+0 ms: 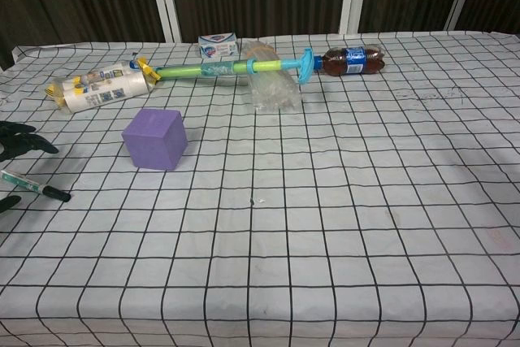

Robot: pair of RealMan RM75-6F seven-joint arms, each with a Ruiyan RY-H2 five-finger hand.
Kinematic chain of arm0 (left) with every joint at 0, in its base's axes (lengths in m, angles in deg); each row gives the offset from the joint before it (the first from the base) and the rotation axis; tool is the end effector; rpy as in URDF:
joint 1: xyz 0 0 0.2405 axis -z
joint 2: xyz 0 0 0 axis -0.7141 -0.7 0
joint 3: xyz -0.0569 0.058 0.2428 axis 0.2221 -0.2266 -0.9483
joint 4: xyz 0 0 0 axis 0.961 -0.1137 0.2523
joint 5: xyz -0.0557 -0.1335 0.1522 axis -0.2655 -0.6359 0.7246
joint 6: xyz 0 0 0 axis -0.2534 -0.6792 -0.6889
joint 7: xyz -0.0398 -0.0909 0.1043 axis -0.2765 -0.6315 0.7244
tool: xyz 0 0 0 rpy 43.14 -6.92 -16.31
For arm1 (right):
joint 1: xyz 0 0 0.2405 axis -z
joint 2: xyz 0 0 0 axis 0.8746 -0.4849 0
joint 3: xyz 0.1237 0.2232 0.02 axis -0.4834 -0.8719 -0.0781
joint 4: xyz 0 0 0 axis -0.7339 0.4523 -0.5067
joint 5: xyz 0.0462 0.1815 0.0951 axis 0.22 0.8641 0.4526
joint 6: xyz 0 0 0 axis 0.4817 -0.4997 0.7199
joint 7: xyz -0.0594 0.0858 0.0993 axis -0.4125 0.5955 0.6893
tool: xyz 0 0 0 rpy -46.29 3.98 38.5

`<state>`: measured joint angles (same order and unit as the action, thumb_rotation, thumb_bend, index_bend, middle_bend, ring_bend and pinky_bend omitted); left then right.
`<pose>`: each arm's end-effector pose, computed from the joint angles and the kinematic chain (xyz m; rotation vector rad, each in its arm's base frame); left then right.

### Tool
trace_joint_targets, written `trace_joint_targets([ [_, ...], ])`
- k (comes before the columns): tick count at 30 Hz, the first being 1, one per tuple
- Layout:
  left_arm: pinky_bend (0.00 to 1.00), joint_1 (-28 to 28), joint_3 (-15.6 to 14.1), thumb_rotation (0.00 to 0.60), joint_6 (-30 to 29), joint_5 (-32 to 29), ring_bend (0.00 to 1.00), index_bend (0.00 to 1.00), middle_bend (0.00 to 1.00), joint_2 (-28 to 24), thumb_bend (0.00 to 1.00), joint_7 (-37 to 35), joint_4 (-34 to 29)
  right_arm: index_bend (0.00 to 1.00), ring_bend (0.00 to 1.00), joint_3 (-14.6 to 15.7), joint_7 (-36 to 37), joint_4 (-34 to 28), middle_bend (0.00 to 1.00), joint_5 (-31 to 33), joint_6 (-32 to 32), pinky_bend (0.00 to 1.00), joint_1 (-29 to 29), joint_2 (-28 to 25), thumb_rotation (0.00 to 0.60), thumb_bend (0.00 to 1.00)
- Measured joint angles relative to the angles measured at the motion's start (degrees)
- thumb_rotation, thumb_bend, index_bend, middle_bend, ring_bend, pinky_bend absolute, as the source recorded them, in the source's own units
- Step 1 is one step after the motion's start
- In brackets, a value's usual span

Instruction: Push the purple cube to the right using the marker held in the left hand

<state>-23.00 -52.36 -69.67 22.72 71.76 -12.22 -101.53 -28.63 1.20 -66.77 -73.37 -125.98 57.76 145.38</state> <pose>-0.3389 0.2874 0.0387 -1.8176 -0.6709 -0.7287 -0.3124 -0.1531 0.1599 1.5428 -0.9201 0.8249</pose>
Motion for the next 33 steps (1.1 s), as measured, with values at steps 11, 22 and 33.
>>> trace_joint_targets([
  [11, 0.00, 0.88, -0.92, 0.600, 0.79, -0.42, 0.05, 0.38, 0.26, 2.49, 0.37, -2.43, 6.36, 0.00, 0.00, 0.13, 0.08, 0.06, 0.03, -0.27, -0.27, 0.05, 0.14, -0.03, 0.600, 0.38],
  [22, 0.00, 1.59, -1.41, 0.600, 1.25, -0.81, 0.09, 0.46, 0.32, 5.41, 0.37, -6.10, 11.82, 0.00, 0.00, 0.02, 0.08, 0.11, 0.03, -0.01, -0.51, 0.05, 0.34, 0.02, 0.600, 0.38],
  [33, 0.00, 2.03, -1.68, 0.600, 0.86, -1.45, 0.16, 0.55, 0.43, 7.95, 0.37, -8.83, 16.34, 0.00, 0.00, -0.04, 0.04, 0.08, 0.03, 0.13, -0.32, 0.05, 0.26, -0.02, 0.600, 0.38],
])
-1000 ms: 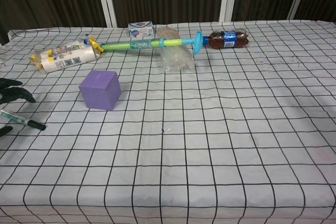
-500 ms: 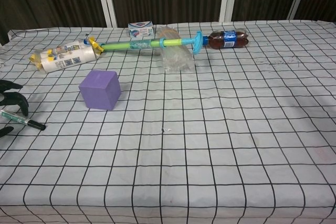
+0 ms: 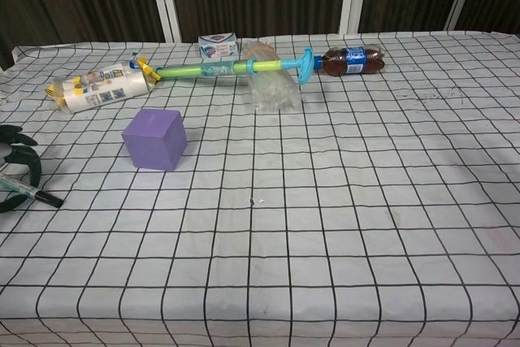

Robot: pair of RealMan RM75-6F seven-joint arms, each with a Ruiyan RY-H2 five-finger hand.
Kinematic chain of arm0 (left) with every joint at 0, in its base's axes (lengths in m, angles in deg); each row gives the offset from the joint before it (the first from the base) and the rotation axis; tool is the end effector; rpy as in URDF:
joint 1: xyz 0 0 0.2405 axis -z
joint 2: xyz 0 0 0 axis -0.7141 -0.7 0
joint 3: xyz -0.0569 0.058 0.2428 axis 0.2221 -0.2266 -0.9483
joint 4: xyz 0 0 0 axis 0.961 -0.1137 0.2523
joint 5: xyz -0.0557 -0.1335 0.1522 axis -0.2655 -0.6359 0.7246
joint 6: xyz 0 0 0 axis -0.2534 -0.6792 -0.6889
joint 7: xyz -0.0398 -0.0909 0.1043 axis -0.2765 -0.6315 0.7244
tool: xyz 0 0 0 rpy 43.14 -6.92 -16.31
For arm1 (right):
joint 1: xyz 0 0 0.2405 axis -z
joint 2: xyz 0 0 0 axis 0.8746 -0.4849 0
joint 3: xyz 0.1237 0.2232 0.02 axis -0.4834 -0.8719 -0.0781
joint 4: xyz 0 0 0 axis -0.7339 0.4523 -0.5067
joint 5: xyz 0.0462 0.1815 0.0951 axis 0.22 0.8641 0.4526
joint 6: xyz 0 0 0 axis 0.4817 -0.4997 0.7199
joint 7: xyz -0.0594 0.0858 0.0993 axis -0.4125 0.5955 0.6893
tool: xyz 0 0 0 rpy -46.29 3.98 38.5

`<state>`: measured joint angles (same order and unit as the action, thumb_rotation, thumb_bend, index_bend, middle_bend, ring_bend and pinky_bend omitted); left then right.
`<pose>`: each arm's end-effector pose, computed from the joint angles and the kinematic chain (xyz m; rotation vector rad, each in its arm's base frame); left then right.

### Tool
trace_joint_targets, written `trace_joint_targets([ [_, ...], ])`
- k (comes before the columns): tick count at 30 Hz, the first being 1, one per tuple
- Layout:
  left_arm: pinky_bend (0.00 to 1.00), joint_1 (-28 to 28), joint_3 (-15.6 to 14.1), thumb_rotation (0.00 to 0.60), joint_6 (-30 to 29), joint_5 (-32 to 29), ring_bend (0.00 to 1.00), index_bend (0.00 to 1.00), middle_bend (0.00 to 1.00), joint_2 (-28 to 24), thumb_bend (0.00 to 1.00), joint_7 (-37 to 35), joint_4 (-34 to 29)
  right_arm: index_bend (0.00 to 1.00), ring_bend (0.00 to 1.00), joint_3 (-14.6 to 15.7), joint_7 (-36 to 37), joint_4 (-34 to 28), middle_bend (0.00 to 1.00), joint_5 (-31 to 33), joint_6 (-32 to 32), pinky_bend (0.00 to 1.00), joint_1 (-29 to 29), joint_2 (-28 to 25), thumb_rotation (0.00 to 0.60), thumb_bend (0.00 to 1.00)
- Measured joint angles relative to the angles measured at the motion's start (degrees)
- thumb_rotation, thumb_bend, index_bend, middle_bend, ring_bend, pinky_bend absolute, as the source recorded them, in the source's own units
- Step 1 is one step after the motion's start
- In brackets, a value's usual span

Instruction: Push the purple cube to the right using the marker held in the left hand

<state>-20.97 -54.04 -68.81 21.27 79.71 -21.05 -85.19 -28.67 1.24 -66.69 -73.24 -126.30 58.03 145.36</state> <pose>-0.3564 0.3062 0.0273 -1.7882 -0.6932 -0.7123 -0.3132 -0.1520 0.1611 1.5350 -0.9189 0.8239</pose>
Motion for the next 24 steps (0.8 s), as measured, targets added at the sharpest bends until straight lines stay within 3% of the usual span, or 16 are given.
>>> trace_joint_targets([
  [5, 0.00, 0.03, 0.08, 0.600, -0.43, -0.35, 0.22, 0.60, 0.51, 0.64, 0.37, -0.08, 0.93, 0.00, 0.00, 0.02, 0.01, 0.02, 0.03, -0.04, 0.00, 0.05, 0.01, 0.00, 0.600, 0.38],
  [12, 0.00, -0.05, 0.12, 0.600, -1.14, -0.66, 0.24, 0.61, 0.53, 1.12, 0.38, -0.18, 1.51, 0.00, 0.00, 0.03, -0.16, -0.06, 0.03, -0.06, 0.10, 0.05, -0.03, 0.05, 0.600, 0.38],
  [17, 0.02, -0.25, 0.56, 0.600, -3.26, -0.86, 0.33, 0.73, 0.68, 1.75, 0.42, -0.42, 2.07, 0.00, 0.00, 0.04, -0.28, -0.09, 0.03, -0.14, 0.23, 0.05, -0.12, 0.11, 0.600, 0.38],
  [24, 0.06, -0.95, 1.60, 0.600, -4.66, -2.10, 0.41, 0.77, 0.74, 2.94, 0.45, -0.20, 3.23, 0.00, 0.00, 0.04, -0.46, -0.16, 0.03, -0.16, 0.45, 0.05, -0.26, 0.14, 0.600, 0.38],
])
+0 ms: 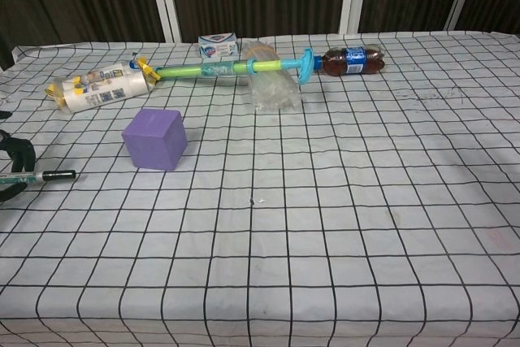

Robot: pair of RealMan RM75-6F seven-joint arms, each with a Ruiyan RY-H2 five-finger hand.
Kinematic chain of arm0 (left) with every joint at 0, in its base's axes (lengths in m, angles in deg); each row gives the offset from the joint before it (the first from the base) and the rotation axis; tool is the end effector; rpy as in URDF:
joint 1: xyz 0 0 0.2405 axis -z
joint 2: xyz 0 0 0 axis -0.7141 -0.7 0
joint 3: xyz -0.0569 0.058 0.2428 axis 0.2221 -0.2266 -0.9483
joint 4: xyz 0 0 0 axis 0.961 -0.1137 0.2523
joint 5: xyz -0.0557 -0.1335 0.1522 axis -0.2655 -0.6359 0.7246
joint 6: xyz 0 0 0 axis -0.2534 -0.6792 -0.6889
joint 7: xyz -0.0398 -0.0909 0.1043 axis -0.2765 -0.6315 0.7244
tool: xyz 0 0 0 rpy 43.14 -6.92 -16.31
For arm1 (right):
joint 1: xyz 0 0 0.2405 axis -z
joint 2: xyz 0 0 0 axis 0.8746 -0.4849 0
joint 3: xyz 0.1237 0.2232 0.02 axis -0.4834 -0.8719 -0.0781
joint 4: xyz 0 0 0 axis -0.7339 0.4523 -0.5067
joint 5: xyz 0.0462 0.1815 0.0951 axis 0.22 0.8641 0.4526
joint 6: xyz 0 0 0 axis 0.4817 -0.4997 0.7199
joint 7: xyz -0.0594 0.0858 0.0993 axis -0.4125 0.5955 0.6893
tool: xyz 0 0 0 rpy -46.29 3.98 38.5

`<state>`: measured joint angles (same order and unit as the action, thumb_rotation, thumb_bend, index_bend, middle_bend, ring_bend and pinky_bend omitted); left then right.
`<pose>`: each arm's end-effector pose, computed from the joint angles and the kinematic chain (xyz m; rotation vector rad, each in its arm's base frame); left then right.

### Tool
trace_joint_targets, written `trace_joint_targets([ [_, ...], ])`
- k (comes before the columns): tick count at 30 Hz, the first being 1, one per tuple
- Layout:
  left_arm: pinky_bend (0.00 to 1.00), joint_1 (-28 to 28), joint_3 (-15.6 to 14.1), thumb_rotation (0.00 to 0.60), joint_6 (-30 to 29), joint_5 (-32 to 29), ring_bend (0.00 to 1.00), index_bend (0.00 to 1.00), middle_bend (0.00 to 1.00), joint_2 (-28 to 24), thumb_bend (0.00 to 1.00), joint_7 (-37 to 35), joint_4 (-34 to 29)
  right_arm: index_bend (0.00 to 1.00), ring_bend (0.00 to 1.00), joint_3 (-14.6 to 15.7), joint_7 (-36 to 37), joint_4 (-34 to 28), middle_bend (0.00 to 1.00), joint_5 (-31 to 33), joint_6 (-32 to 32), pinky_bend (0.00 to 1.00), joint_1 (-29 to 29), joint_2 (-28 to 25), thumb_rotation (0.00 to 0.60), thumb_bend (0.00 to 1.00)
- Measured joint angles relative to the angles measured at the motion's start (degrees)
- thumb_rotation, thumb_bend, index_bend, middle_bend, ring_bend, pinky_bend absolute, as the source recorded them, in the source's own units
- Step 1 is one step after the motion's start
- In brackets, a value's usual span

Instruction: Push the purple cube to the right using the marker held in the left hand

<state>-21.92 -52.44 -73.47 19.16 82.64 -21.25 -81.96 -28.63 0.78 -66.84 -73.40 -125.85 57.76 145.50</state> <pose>-0.3528 0.3051 0.0300 -1.6933 -0.6609 -0.7861 -0.3120 -0.1531 0.1588 1.5462 -0.9179 0.8210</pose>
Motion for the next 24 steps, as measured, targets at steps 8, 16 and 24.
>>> trace_joint_targets([
  [8, 0.06, -0.25, 0.67, 0.600, -0.86, -0.68, 0.44, 0.78, 0.76, -0.11, 0.48, -4.28, -1.42, 0.00, 0.00, 0.08, 0.08, 0.05, 0.03, -0.18, -0.19, 0.05, 0.08, -0.02, 0.600, 0.38],
  [16, 0.07, 1.03, 3.43, 0.600, 0.82, -3.42, 0.45, 0.78, 0.77, 1.00, 0.49, -8.79, -1.67, 0.00, 0.00, 0.16, -0.16, 0.11, 0.03, -0.25, 0.16, 0.05, -0.08, 0.09, 0.600, 0.38],
  [24, 0.07, 5.18, 4.22, 0.600, 4.14, -3.62, 0.45, 0.78, 0.77, 2.92, 0.49, -6.10, 3.46, 0.00, 0.00, 0.11, 0.14, 0.07, 0.03, -0.09, 0.04, 0.05, -0.03, -0.12, 0.600, 0.38],
])
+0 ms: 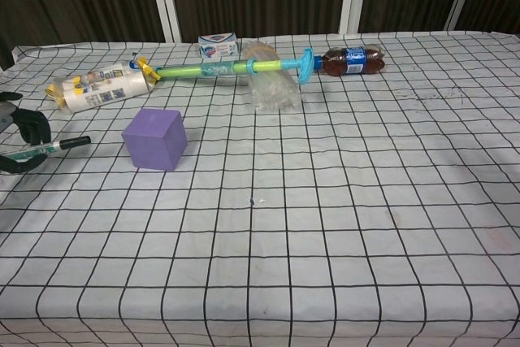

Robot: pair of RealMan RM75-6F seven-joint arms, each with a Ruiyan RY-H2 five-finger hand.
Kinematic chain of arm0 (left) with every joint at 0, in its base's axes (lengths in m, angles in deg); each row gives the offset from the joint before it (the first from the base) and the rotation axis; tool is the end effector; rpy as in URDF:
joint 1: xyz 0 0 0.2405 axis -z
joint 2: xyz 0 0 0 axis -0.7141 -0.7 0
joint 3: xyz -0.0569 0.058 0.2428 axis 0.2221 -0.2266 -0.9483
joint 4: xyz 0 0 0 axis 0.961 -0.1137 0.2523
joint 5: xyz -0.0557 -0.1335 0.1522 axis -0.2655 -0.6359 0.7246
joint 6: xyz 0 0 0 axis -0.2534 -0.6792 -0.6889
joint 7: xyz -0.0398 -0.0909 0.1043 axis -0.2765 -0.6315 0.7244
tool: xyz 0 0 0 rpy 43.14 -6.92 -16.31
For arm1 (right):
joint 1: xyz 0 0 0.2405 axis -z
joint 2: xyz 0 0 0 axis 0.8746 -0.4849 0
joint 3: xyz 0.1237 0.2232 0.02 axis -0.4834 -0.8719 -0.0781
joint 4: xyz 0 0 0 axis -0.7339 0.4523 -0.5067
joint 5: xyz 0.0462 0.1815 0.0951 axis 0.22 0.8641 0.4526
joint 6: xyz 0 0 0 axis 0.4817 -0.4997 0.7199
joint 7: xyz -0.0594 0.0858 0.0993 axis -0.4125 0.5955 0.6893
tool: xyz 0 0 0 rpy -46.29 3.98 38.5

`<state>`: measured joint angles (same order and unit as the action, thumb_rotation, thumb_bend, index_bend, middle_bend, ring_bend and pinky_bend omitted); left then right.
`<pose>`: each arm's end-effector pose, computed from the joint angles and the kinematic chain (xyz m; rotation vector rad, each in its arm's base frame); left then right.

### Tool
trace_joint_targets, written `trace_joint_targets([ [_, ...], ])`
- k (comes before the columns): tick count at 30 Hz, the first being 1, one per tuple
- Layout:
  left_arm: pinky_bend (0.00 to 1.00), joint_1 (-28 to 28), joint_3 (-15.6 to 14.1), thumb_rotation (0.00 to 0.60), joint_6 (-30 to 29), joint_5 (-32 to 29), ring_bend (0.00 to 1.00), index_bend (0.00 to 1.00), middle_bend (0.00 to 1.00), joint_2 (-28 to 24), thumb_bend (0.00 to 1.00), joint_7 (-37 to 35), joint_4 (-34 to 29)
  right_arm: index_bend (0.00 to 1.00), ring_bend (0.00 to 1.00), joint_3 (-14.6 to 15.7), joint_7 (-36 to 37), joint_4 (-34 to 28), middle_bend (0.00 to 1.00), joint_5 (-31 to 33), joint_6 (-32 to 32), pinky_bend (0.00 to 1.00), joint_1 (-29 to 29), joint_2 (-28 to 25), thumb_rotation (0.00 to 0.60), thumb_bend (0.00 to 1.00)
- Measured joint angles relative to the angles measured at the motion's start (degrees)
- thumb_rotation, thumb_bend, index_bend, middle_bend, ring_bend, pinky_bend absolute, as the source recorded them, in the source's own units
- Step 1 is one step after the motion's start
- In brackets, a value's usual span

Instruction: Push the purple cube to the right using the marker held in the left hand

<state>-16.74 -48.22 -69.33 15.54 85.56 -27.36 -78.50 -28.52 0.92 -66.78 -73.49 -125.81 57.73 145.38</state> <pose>-0.3345 0.3455 0.0292 -1.5878 -0.7585 -0.8873 -0.3123 -0.1528 0.1592 1.5492 -0.9186 0.8195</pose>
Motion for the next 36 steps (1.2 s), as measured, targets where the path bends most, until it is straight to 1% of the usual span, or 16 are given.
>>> trace_joint_targets([
  [6, 0.07, 3.25, 0.05, 0.600, 1.75, 0.34, 0.45, 0.78, 0.77, 1.82, 0.49, 0.45, 4.93, 0.00, 0.00, -0.19, 0.26, 0.09, 0.03, 0.41, 0.02, 0.05, 0.00, -0.08, 0.600, 0.38],
  [13, 0.07, 5.89, -0.30, 0.600, 2.96, 0.91, 0.45, 0.78, 0.77, 3.30, 0.49, 0.66, 5.62, 0.00, 0.00, -0.28, 0.30, 0.02, 0.03, 0.67, 0.21, 0.05, -0.08, -0.14, 0.600, 0.38],
  [24, 0.07, 8.68, 0.24, 0.600, 0.90, 1.19, 0.45, 0.78, 0.77, 4.39, 0.49, 2.44, 1.22, 0.00, 0.00, -0.26, 0.92, 0.12, 0.03, 0.53, 0.11, 0.05, -0.09, -0.37, 0.600, 0.38],
  [36, 0.07, 10.69, 0.96, 0.600, 1.13, 0.67, 0.45, 0.78, 0.77, 5.43, 0.49, 8.87, -4.45, 0.00, 0.00, -0.13, 2.30, 0.44, 0.03, -0.19, -0.99, 0.05, 0.29, -0.81, 0.600, 0.38],
])
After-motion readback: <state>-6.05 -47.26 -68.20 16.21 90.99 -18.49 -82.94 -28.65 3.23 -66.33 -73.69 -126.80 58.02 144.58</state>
